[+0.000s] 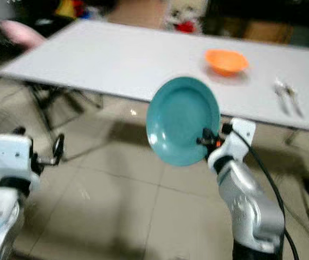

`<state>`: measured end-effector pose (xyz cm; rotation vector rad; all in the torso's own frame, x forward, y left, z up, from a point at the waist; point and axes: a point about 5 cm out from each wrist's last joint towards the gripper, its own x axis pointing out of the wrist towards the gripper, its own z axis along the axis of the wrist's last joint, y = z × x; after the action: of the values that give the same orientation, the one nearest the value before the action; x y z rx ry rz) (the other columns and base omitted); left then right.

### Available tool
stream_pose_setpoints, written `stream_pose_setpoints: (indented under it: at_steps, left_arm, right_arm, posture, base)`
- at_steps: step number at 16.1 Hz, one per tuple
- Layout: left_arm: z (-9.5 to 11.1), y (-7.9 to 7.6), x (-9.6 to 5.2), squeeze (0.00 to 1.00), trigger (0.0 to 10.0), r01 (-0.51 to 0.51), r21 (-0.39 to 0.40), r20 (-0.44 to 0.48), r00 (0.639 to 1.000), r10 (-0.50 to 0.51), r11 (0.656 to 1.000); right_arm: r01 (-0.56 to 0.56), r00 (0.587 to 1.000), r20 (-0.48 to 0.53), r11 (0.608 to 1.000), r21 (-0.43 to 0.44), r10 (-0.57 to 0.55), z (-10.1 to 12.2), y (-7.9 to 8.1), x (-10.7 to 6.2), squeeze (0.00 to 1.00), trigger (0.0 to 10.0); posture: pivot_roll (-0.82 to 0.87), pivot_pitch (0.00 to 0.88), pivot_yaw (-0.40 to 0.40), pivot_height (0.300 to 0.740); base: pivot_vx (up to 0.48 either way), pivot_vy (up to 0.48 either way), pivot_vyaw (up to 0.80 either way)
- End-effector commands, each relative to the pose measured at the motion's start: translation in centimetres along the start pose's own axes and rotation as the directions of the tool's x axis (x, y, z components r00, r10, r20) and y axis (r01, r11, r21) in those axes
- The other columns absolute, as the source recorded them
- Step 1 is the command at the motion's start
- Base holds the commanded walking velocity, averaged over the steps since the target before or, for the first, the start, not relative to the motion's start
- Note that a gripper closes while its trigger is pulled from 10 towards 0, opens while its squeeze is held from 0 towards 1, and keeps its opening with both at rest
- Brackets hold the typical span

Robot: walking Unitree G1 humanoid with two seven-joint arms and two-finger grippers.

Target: Setting the table

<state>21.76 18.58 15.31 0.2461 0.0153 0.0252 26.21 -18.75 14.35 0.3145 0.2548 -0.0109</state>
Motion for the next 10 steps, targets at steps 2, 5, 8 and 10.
stream_pose_setpoints:
  at_steps: [2,5,8,10]
  left_arm:
    - [0.4,-1.0,0.5,0.0,10.0,0.059,-0.005,0.021,0.998,-0.059,0.998]
    - [0.4,-1.3,0.8,0.0,10.0,0.082,-0.006,0.023,0.996,-0.082,0.997]
    - [0.4,-1.4,0.8,0.0,10.0,0.089,-0.007,0.026,0.996,-0.089,0.996]
    - [0.7,-1.7,0.9,0.0,10.0,0.108,-0.006,0.042,0.993,-0.107,0.994]
  right_arm:
    - [0.069,0.996,0.056,0.997,0.021,-0.07,1.1,-1.3,-0.7,0.0,10.0]
    - [0.076,0.994,0.073,0.995,0.063,-0.08,1.6,-1.6,-0.7,0.0,10.0]
    - [0.026,0.995,0.093,0.981,0.194,-0.045,2.5,-1.7,-0.4,0.0,10.0]
    - [-0.068,0.997,0.045,0.946,0.317,0.057,2.7,-1.3,0.5,0.0,10.0]
  posture:
    - [-0.11,0.0,0.032,0.74]
    - [-0.12,0.0,0.044,0.74]
    - [-0.12,0.0,0.041,0.74]
    - [-0.12,0.0,0.04,0.74]
  base:
    - [0.347,0.0,-0.78]
    - [0.345,0.0,-0.78]
    - [0.349,0.0,-0.78]
    - [0.351,0.0,0.0]
